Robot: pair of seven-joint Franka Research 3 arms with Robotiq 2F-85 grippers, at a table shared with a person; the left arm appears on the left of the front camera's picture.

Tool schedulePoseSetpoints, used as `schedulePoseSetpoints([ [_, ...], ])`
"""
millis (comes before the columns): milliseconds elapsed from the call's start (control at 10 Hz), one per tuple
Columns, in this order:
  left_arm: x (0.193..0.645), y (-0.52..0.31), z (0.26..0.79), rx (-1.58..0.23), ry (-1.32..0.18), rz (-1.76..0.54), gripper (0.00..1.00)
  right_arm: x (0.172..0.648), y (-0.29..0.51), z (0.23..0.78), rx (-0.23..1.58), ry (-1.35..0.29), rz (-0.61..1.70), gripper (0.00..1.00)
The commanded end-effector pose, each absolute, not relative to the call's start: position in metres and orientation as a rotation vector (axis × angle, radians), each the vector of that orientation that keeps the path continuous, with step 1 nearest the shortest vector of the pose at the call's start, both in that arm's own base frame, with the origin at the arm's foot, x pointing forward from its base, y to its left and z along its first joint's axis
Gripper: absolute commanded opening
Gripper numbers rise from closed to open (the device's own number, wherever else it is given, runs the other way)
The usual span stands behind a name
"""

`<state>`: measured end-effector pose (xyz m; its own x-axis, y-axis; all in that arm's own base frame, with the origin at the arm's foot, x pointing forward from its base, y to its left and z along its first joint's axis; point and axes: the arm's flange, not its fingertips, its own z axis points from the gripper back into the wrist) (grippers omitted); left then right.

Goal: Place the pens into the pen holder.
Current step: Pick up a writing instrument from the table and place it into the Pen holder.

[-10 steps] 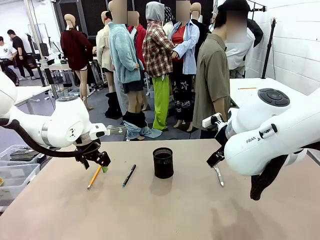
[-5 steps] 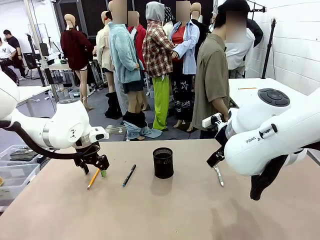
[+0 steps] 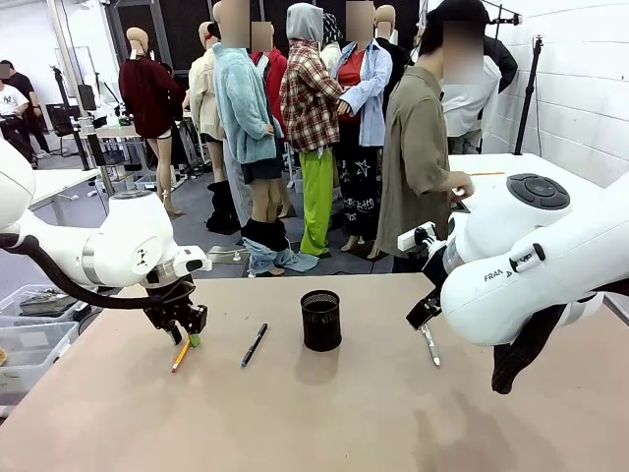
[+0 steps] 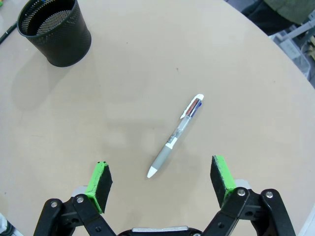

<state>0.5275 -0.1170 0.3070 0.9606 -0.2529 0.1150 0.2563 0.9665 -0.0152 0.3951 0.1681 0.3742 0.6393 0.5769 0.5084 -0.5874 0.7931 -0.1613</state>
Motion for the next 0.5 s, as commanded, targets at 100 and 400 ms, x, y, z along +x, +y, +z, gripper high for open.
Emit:
schedulePoseSetpoints([
  [100, 0.5223, -0.1225, 0.3033, -0.025, -0.071, -0.278, 0.0, 0.395, 0.1681, 0.3738, 0.02, -0.572, 0.664, 1.0],
  [400, 0.5186, -0.1301, 0.3061, 0.002, -0.052, -0.303, 0.0, 0.395, 0.1681, 0.3738, 0.02, -0.572, 0.664, 1.0],
])
